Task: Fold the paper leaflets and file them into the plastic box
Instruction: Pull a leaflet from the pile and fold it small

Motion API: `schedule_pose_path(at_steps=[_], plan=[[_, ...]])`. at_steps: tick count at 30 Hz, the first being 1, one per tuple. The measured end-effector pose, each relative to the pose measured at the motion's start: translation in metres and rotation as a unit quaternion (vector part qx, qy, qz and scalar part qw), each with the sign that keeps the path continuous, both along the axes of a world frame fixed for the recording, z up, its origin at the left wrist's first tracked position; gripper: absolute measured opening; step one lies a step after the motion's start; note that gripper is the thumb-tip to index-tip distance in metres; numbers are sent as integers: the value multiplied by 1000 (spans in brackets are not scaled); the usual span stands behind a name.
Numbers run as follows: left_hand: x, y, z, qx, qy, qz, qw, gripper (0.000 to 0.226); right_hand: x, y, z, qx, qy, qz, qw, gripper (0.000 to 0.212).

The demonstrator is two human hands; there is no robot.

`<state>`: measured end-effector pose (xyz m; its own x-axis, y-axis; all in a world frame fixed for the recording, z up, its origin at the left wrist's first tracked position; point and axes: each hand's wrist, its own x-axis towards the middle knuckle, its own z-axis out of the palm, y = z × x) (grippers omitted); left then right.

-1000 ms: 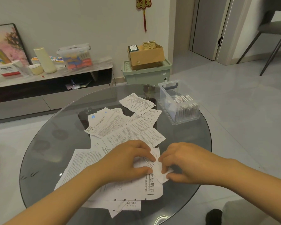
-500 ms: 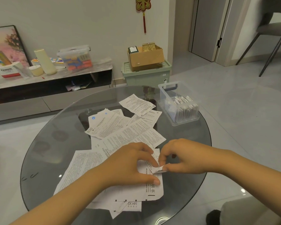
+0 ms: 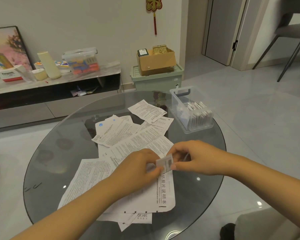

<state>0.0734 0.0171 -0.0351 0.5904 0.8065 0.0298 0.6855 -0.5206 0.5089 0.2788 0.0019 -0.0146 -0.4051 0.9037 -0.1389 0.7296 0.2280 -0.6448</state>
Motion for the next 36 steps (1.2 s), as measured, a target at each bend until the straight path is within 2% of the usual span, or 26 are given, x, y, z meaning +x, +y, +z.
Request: schedule_pose_path(at_steps=[3, 9, 15, 19, 23, 26, 28, 31, 33, 36], plan=[[1, 1, 0, -8, -17, 40, 999, 16, -6, 1, -8, 14, -14, -19, 1000, 30], [2, 2, -3, -27, -15, 59, 998, 59, -17, 3, -15, 103, -70, -62, 990, 54], [1, 8, 0, -50, 12, 90, 995, 64, -24, 2, -24, 119, -108, -70, 985, 43], [5, 9, 3, -69, -18, 102, 992, 54, -25, 4, -25, 106, -112, -78, 985, 45], [9, 12, 4, -98, -98, 140, 980, 36, -24, 6, -23, 91, -104, -86, 987, 43], [13, 15, 8, -119, -162, 158, 967, 33, -21, 7, -21, 69, -75, -95, 990, 35], [15, 15, 11, -130, -186, 175, 958, 33, -18, 9, -18, 47, -24, -114, 992, 21], [18, 16, 19, -173, -242, 192, 935, 33, -13, 14, -8, 21, 60, -146, 987, 8], [19, 18, 28, -221, -296, 196, 908, 28, -9, 17, 0, 24, 93, -161, 982, 14], [23, 25, 41, -257, -327, 208, 885, 15, -1, 21, 12, 55, 93, -174, 979, 19]])
